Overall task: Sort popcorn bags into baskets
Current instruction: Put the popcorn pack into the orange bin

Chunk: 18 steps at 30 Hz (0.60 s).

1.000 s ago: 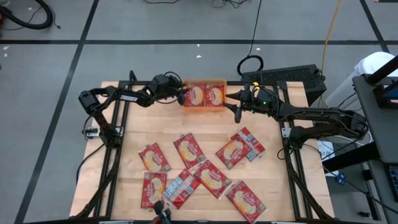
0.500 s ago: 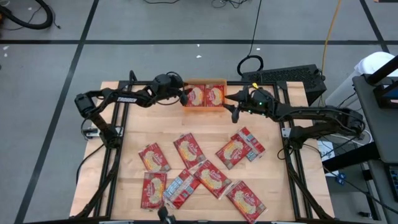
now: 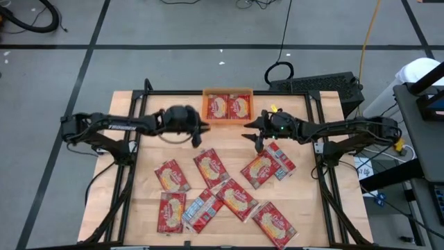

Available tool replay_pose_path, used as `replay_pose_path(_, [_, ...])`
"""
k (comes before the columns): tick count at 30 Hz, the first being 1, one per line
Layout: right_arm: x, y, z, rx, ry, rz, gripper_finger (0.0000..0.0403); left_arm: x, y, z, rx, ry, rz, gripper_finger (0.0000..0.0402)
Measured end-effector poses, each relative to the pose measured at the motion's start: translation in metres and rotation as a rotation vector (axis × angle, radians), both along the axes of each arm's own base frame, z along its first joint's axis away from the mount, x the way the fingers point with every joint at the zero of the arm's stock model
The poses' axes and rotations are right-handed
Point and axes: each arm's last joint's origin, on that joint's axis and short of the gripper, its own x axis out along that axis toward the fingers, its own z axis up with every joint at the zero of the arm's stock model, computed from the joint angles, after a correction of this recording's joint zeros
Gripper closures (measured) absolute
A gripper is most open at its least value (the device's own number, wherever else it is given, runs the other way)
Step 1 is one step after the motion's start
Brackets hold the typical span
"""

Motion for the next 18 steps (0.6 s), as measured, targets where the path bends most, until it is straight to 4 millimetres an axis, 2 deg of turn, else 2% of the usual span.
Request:
replay_pose_path(4, [0.003,0.014,-0.001,0.029,0.005,0.047,0.02,-0.007,-0.035,-0.021,-0.071,0.034,-0.087,0.0289])
replay_pose_path(8, [0.007,0.026,-0.007,0.045,0.03,0.084,0.02,-0.014,-0.06,-0.039,-0.113,0.034,-0.103,0.0263])
replay_pose_path(18, [0.019,0.053,-0.027,0.067,0.07,0.136,0.02,-0.039,-0.087,-0.072,-0.145,0.146,-0.004,0.0124])
